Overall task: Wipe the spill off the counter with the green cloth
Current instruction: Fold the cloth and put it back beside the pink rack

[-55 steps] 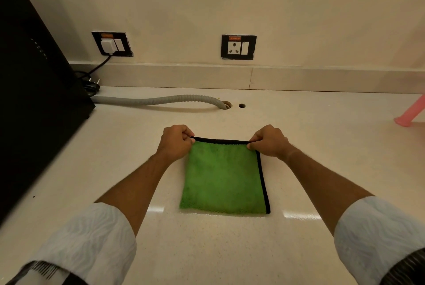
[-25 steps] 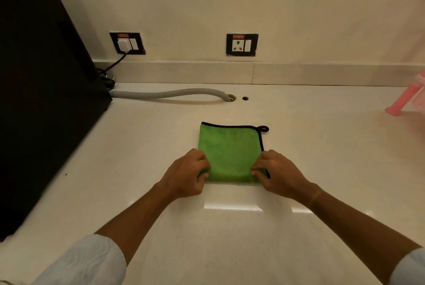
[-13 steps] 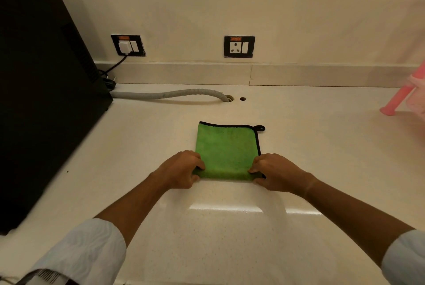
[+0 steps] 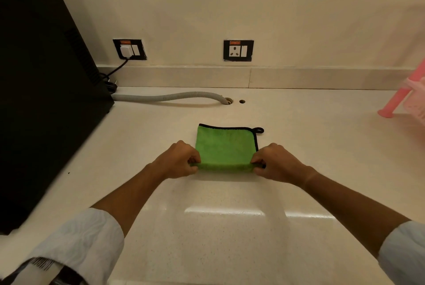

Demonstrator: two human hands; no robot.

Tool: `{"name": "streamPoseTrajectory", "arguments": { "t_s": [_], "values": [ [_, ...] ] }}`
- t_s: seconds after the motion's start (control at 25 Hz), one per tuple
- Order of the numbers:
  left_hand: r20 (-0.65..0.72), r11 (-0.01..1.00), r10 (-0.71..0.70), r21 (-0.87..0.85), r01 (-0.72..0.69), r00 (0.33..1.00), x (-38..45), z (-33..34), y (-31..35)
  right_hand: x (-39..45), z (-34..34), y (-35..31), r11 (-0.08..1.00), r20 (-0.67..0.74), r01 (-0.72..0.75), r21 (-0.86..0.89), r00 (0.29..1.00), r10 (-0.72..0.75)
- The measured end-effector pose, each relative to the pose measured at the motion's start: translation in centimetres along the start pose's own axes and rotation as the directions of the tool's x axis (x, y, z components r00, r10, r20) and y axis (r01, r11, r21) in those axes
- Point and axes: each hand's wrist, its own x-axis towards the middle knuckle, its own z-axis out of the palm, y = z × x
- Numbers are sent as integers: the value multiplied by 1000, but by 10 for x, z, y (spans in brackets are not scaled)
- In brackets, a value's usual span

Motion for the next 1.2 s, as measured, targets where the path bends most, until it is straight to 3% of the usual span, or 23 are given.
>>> {"name": "streamPoseTrajectory", "arguments": {
  "t_s": [0.2,0.32,0.6,0.72,0.88,1.2],
  "values": [
    [12,974,-117,-195,117,993,14,-36,0,20,-40,11,970,80,-151,191,987,138],
    [34,961,-166,-220,169,986,27,-64,5,38,-68,16,962,104,-182,202,981,163],
    [44,915,-181,-358,185,982,54,-141,25,65,-147,20,889,110,-275,367,961,252],
    [102,897,-167,-398,194,981,61,-163,34,67,-169,19,847,188,-316,428,948,259],
    [149,886,-186,-403,231,971,69,-175,44,59,-187,15,807,268,-378,454,922,281],
    [179,884,-185,-400,243,966,91,-185,75,36,-212,14,766,193,-468,441,882,429]
  ]
}}
